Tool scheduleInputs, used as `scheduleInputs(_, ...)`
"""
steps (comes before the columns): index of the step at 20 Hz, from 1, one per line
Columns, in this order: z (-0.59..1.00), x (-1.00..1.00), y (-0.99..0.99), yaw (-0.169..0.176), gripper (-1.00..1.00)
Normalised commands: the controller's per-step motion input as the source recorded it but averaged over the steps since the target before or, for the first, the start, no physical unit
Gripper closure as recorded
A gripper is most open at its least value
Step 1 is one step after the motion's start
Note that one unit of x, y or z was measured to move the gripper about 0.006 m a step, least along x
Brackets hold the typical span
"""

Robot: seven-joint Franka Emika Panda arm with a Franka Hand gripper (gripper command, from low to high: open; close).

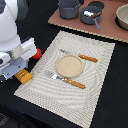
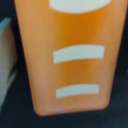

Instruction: Interact with the objects in diverse but meaningful ways.

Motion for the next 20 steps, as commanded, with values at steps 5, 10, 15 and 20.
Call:
scheduleInputs(5, 0.47, 0.03, 0.08, -0.001, -1.00)
scheduleInputs(10, 0.34, 0.28, 0.14, -0.018, -1.00)
scheduleInputs(15, 0.21, 0.24, 0.27, -0.001, -1.00)
scheduleInputs(20, 0.11, 0.16, 0.41, 0.000, -1.00)
